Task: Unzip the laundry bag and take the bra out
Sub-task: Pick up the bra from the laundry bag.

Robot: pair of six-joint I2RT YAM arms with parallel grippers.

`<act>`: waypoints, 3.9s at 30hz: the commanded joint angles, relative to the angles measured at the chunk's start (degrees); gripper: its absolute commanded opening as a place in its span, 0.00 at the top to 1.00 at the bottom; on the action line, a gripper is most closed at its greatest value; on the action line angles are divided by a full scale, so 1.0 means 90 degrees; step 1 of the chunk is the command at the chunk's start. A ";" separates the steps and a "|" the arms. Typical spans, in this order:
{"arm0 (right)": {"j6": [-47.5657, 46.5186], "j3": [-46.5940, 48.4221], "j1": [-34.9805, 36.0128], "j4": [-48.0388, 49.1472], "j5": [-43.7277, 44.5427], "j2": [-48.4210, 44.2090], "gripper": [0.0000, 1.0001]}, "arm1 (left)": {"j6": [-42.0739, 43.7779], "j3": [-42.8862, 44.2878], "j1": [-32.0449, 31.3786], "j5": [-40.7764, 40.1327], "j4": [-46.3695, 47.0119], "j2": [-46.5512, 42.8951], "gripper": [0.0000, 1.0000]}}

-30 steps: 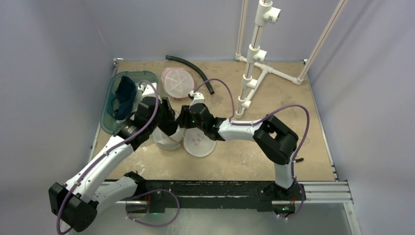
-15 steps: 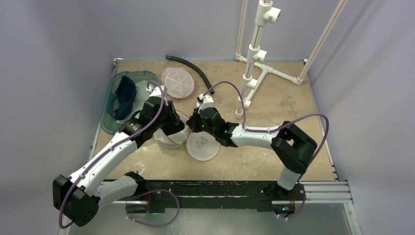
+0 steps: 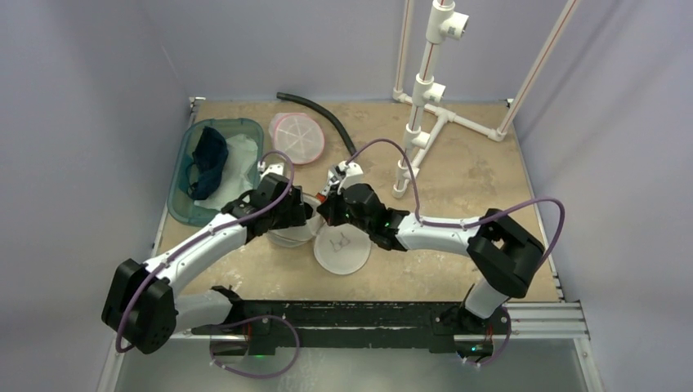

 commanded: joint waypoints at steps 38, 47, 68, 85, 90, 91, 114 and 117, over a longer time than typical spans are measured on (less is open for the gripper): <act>0.0106 -0.1178 0.0020 0.0473 -0.0765 -0.1115 1.00 | -0.0119 -0.0032 -0.0234 -0.1099 0.1578 0.0590 0.39; 0.0113 -0.1198 0.0024 0.0541 -0.0839 -0.1069 1.00 | 0.0300 0.0057 -0.0236 -0.1319 0.1789 0.1007 0.41; 0.0371 -0.1186 -0.0019 0.0368 -0.0573 -0.1093 1.00 | 0.0330 0.0323 -0.0383 -0.1037 0.1488 0.0968 1.00; 0.0911 -0.1183 -0.0560 0.0193 -0.0488 -0.1079 1.00 | 0.0945 0.1102 -0.0517 0.1106 0.0360 -0.1201 1.00; 0.0815 -0.1205 -0.0566 0.0259 -0.0637 -0.1216 0.68 | 0.1033 0.1571 -0.0520 0.1338 0.0112 -0.1275 1.00; 0.0793 -0.1238 -0.0563 0.0301 -0.0663 -0.1279 0.55 | 0.1062 0.1698 -0.0514 0.1343 0.0053 -0.1288 1.00; 0.0117 -0.0974 -0.0686 -0.0013 0.0351 -0.2113 0.54 | 0.1986 0.2056 -0.0516 0.3404 -0.0227 -0.1456 1.00; 0.0138 -0.1036 -0.0717 -0.0074 0.0426 -0.2058 0.65 | 0.2102 0.1848 -0.0517 0.3855 -0.0128 -0.1520 1.00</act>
